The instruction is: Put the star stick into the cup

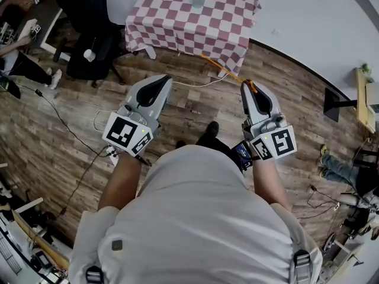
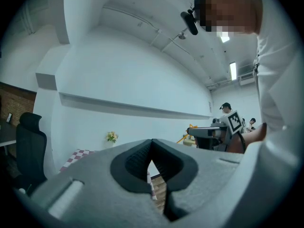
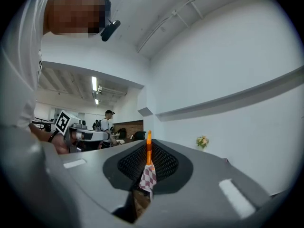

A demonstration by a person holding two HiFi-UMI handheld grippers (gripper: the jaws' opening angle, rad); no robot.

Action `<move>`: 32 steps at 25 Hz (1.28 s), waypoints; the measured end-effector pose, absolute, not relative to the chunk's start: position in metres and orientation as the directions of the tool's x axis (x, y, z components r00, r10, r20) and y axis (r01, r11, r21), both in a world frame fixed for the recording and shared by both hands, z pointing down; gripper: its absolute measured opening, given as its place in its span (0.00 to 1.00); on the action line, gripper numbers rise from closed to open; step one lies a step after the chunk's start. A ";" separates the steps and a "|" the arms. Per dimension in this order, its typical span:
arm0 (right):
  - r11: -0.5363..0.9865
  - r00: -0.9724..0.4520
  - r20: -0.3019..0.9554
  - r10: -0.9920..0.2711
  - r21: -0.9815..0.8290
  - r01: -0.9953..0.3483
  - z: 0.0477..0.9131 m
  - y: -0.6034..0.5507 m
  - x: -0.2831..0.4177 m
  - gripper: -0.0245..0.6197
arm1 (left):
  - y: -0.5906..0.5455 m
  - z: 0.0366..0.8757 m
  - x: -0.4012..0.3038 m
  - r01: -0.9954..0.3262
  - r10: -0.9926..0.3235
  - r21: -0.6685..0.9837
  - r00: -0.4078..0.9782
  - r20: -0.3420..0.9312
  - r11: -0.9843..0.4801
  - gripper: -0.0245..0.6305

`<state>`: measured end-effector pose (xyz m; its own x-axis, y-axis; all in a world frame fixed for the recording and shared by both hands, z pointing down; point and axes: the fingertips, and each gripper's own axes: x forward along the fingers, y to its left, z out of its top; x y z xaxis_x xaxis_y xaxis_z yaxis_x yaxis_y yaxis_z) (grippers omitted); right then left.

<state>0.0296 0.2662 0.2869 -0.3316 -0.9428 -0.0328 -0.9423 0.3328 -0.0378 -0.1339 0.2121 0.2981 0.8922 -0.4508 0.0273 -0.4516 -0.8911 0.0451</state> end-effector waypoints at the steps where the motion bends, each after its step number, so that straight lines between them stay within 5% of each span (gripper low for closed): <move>1: 0.332 -0.331 -0.030 -0.943 -0.041 -0.942 0.289 0.261 0.037 0.08 | 0.207 0.299 -0.127 -0.452 -0.451 0.046 0.892 0.030 -0.891 0.04; 20: 0.371 -0.368 -0.047 -0.929 -0.097 -0.924 0.297 0.179 0.212 0.08 | 0.130 0.307 0.050 -0.473 -0.470 0.039 0.880 0.059 -0.880 0.04; 32: 0.384 -0.380 -0.051 -0.923 -0.129 -0.914 0.304 0.145 0.240 0.08 | 0.096 0.313 0.076 -0.492 -0.488 0.044 0.869 0.078 -0.869 0.04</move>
<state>0.2399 0.1453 0.3036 -0.3802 -0.9235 -0.0511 -0.9144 0.3836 -0.1291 0.0757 0.0959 0.3128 0.8693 -0.4880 0.0782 -0.4920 -0.8695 0.0437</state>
